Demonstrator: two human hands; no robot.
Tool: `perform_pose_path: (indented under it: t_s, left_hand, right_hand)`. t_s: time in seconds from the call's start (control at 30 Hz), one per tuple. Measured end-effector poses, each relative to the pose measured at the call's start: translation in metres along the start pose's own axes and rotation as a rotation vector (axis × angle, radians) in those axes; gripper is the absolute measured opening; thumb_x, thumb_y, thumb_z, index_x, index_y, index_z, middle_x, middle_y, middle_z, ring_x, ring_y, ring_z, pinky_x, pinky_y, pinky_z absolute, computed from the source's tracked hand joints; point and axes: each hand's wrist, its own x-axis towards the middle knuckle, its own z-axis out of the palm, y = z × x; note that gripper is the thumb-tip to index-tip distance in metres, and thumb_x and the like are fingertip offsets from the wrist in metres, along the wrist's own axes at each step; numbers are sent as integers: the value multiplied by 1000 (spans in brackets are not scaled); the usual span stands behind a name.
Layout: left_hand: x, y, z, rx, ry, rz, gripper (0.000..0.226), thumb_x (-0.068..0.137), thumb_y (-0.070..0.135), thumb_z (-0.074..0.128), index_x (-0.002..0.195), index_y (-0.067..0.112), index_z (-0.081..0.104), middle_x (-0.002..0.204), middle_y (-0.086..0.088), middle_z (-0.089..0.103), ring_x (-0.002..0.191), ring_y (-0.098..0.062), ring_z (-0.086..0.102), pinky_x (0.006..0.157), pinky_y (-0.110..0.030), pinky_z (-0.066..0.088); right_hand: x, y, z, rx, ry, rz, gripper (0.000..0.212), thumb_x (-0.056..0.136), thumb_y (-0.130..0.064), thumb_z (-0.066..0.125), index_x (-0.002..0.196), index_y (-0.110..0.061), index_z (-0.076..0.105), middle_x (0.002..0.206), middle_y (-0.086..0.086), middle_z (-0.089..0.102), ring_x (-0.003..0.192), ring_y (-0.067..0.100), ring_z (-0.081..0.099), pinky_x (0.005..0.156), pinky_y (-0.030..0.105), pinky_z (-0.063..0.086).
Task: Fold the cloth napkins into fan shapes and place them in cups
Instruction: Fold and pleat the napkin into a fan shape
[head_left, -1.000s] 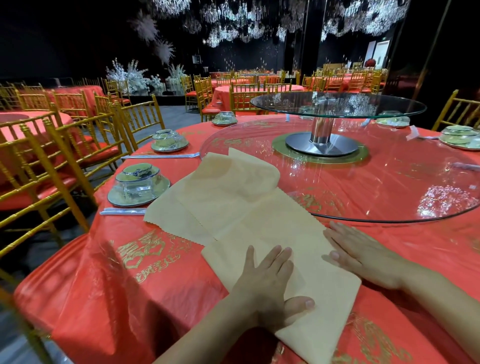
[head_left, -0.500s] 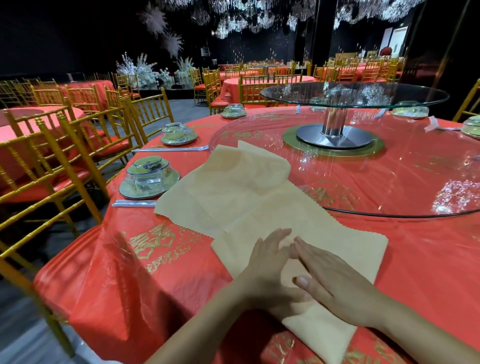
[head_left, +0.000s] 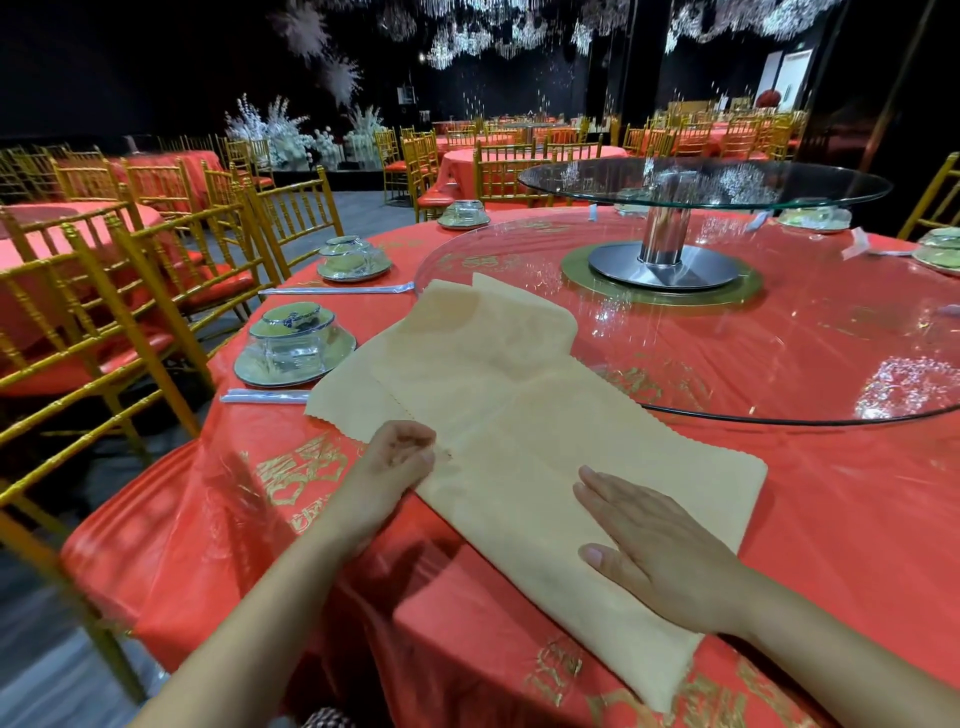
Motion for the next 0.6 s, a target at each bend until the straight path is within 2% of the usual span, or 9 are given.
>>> perform_pose_path:
  t_s: [0.1,0.13,0.2,0.27,0.33,0.4,0.5,0.53,0.6]
  left_hand:
    - [-10,5,5,482,-57,412,23,73,35,54,94,33,60,106,18,60,102,6,53,91,-10,37]
    - [-14,6,12,565,-166,565,19,77,35,56,94,30,62,104,17,62,101,4,54,89,-12,39]
    - [-20,5,29,684,-399,795,16,85,34,58,95,21,63,94,6,65,89,-13,62,79,-26,49]
    - [-24,5,35,753,-491,806,22,89,38,55,93,19,67,89,-1,68,81,-20,63,67,-31,51]
    - [-25,6,31,741,-503,772,31,90,47,52,97,21,67,95,-3,69,86,-16,61,70,-30,47]
    - [-24,4,26,741,-525,789,28,84,46,59,101,24,63,99,-5,68,91,-14,58,74,-30,45]
    - [-23,4,25,763,-577,789,30,85,49,56,105,27,58,105,-3,66,96,-15,58,79,-30,45]
    - [-24,3,25,761,-584,771,30,87,50,52,106,28,58,107,-1,66,98,-15,59,80,-30,45]
    - [-24,0,23,769,-558,744,32,88,52,50,108,29,56,110,2,65,102,-12,58,85,-29,45]
  right_hand:
    - [1,1,1,12,1,6,110,54,-80,-29,147,-26,-8,143,-16,-28,129,-8,-24,104,12,-14]
    - [1,0,0,21,-4,8,111,53,-82,-29,147,-27,-8,143,-16,-27,129,-9,-24,105,13,-12]
    - [4,1,-2,74,-6,14,115,51,-85,-26,148,-27,-4,144,-18,-23,130,-9,-20,106,13,-10]
    - [6,4,-6,256,-2,15,113,57,-90,-9,148,-26,10,149,-19,-8,137,-6,-5,110,15,-1]
    - [1,11,-15,591,51,48,97,66,-88,25,142,-29,31,151,-18,23,137,0,25,115,23,19]
    - [-12,22,-22,719,161,32,70,67,-81,47,124,-41,51,128,-20,54,116,4,52,102,27,42]
    - [-31,43,-30,635,298,-5,27,75,-52,65,101,-43,61,106,-16,63,93,5,60,80,20,48]
    - [-37,49,-31,626,310,-17,21,76,-46,67,97,-42,63,103,-14,64,90,6,61,77,22,48]
    - [-47,61,-30,626,277,-14,23,76,-53,66,94,-40,66,102,-13,65,90,9,62,79,28,48]
